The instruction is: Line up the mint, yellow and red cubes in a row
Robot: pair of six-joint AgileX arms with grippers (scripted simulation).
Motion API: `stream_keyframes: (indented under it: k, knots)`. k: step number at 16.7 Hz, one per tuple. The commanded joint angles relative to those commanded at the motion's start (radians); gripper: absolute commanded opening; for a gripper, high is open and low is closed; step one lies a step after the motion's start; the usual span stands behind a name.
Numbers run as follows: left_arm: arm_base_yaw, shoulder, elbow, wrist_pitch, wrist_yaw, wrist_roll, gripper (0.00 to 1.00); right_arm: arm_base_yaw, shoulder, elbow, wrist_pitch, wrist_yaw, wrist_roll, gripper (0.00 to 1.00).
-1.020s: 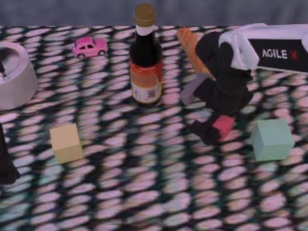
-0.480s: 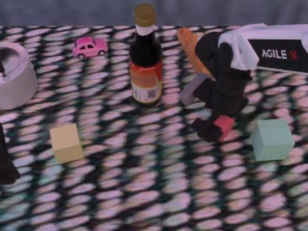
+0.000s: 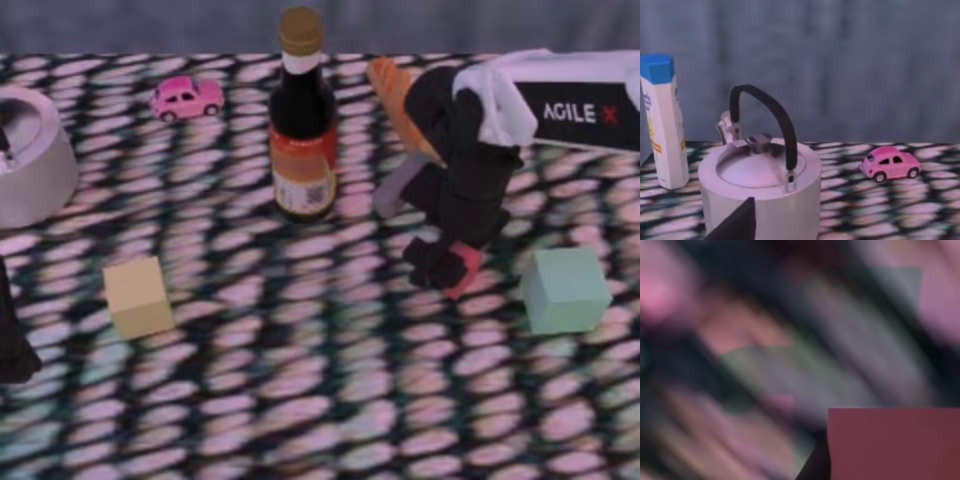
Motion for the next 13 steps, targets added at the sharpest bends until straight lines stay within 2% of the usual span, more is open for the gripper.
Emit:
stream_keyframes:
  k: [7, 13]
  knots:
    - [0.000, 0.000, 0.000, 0.000, 0.000, 0.000, 1.00, 0.002, -0.040, 0.019, -0.033, -0.012, 0.007, 0.00]
    - [0.000, 0.000, 0.000, 0.000, 0.000, 0.000, 1.00, 0.007, -0.110, 0.133, -0.225, -0.013, 0.008, 0.00]
